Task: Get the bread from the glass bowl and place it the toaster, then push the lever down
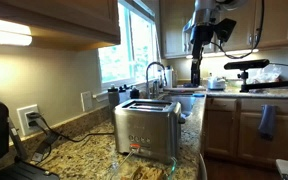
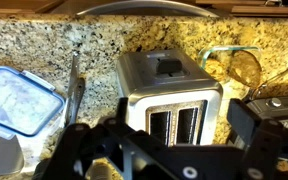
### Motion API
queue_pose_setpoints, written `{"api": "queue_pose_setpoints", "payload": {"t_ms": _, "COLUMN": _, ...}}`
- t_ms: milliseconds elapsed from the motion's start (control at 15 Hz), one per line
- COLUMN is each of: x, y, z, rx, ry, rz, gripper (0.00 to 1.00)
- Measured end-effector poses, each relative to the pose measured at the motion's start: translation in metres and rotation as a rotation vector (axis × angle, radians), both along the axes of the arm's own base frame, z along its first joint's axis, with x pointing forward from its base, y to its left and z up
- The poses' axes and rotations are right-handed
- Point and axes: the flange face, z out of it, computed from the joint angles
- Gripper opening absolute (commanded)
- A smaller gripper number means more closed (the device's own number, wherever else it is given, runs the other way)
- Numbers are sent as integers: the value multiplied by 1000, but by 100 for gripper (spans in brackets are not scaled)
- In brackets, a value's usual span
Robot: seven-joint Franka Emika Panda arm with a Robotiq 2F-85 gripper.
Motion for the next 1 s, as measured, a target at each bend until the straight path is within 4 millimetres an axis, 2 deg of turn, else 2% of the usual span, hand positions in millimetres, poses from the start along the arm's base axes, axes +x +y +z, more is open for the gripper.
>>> {"api": "queue_pose_setpoints", "payload": {"t_ms": 733, "x": 0, "y": 0, "z": 0, "rx": -2, "ry": 0, "rz": 0, "gripper": 100}}
{"api": "queue_pose_setpoints", "payload": {"t_ms": 1000, "x": 2, "y": 7, "z": 1, "rx": -27, "ry": 8, "rz": 1, "gripper": 100}}
